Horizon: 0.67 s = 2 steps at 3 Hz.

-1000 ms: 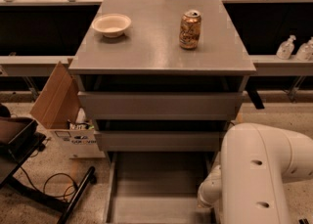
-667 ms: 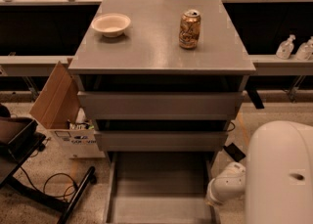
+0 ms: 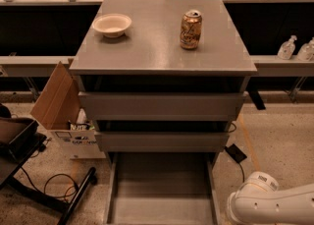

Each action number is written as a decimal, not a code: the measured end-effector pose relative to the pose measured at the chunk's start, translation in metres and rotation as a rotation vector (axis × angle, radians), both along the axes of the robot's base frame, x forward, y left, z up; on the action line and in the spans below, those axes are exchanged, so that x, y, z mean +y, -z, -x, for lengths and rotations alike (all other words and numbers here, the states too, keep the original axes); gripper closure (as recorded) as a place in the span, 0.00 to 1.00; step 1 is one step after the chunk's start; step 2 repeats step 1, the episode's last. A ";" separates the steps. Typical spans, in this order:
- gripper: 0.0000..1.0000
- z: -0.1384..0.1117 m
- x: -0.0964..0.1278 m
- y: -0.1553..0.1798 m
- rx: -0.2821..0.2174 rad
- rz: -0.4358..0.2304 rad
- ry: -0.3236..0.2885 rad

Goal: Open bottom drawer

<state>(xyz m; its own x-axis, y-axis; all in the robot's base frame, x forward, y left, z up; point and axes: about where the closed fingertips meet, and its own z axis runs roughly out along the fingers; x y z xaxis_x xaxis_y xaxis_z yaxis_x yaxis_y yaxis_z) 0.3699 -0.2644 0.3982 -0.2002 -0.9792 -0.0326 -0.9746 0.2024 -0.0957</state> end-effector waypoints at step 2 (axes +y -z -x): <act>1.00 0.048 -0.001 -0.046 0.003 0.084 0.003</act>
Offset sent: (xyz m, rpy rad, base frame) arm 0.0000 0.0000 0.0000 0.0000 0.0000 0.0000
